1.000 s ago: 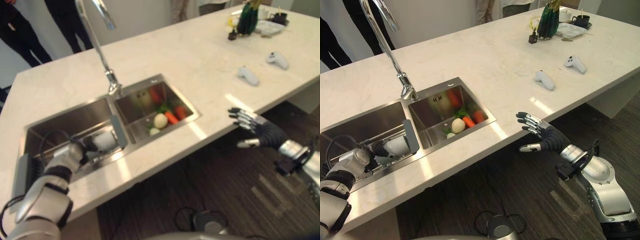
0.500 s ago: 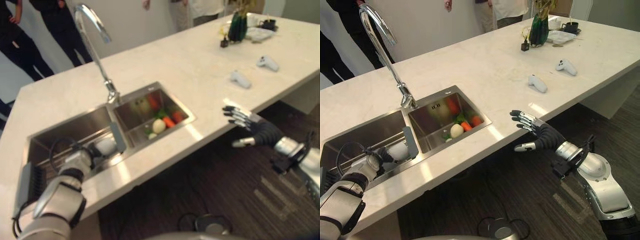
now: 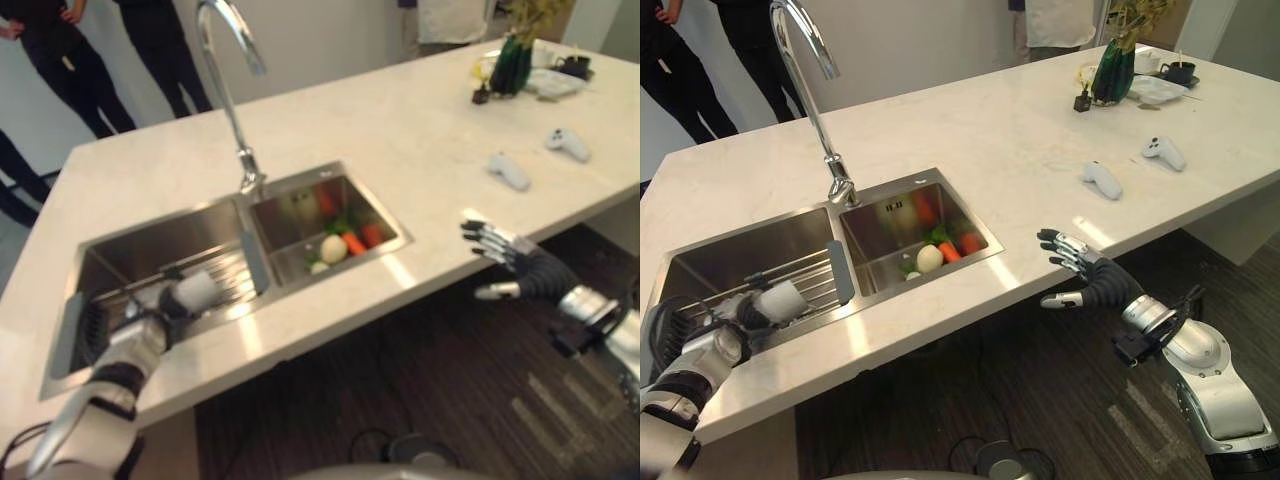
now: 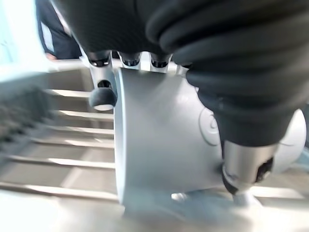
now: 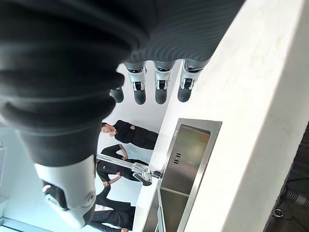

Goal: Place the dishes in the dishwasher.

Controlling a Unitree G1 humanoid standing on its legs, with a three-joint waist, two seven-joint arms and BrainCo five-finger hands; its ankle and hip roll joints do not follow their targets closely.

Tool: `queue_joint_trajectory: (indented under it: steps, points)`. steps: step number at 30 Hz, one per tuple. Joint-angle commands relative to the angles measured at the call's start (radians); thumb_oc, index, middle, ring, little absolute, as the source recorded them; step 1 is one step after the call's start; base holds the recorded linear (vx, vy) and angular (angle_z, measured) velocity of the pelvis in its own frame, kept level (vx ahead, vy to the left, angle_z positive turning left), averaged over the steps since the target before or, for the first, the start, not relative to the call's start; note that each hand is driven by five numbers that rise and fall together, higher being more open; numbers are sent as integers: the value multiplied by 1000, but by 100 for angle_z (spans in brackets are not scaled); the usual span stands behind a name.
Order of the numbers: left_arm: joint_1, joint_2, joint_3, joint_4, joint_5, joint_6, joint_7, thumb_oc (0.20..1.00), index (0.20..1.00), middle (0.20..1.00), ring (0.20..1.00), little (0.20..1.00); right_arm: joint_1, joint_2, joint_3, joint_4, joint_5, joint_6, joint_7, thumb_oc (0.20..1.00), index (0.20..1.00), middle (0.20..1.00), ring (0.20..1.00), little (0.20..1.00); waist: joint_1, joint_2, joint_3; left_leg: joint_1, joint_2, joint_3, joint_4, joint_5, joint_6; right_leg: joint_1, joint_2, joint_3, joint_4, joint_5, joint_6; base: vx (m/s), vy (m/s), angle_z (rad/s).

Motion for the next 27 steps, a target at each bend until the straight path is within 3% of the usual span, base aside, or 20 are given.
queue_joint_trajectory:
  steps: [1, 7, 15, 18, 20, 23, 25, 27]
  points:
    - [-13, 54, 77, -78, 2, 2, 90, 200, 200, 200, 200, 200, -28, 62, -43, -43, 3, -63, -26, 1000, 1000, 1000, 1000, 1000, 9, -18, 5, -13, -5, -44, 139, -121, -13, 35, -45, -21, -96, 109, 119, -59, -12, 26]
    - [-3, 125, 162, -165, -39, -34, 179, 200, 200, 200, 200, 200, -33, 65, -45, -38, 7, -60, -42, 1000, 1000, 1000, 1000, 1000, 34, -19, -2, -17, -9, -66, 139, -117, -17, 45, -54, -43, -96, 103, 118, -38, -7, 15]
    - [65, 208, 319, -471, -198, -154, 295, 200, 200, 200, 200, 200, -34, 79, -73, -57, 22, -58, -50, 1000, 1000, 1000, 1000, 1000, 79, -25, -18, -26, -15, -98, 139, -104, -22, 58, -64, -66, -96, 99, 111, -33, 2, 8]
    - [132, 161, 427, -668, -291, -224, 306, 200, 200, 200, 200, 200, -36, 117, -86, -87, 17, -61, -76, 1000, 1000, 1000, 1000, 1000, 113, -32, -28, -35, -22, -118, 139, -99, -22, 61, -74, -82, -96, 97, 110, -27, 1, 17]
    - [272, 68, 548, -954, -297, -244, 261, 200, 200, 200, 200, 200, -19, 173, -107, -128, -2, -59, -89, 1000, 1000, 1000, 1000, 1000, 154, -45, -27, -38, -30, -143, 139, -95, -21, 72, -87, -103, -96, 94, 111, -41, -5, 18]
    - [408, -37, 642, -1171, -337, -325, 206, 200, 200, 200, 200, 200, 17, 217, -125, -179, 9, -67, -106, 1000, 1000, 1000, 1000, 1000, 192, -56, -23, -51, -50, -193, 139, -82, -18, 94, -86, -118, -96, 92, 104, -52, -12, 51]
    - [433, -77, 653, -1217, -388, -368, 173, 200, 200, 200, 200, 200, 31, 238, -127, -196, 7, -83, -113, 1000, 1000, 1000, 1000, 1000, 199, -61, -15, -58, -67, -237, 139, -73, -11, 113, -71, -98, -96, 125, 101, -33, -67, 58]
    - [436, -115, 636, -1255, -429, -407, 153, 200, 200, 200, 200, 200, 40, 250, -119, -213, 4, -108, -146, 1000, 1000, 1000, 1000, 1000, 192, -63, 3, -65, -103, -330, 139, -54, 6, 122, -34, -11, -96, 201, 102, -54, -163, 95]
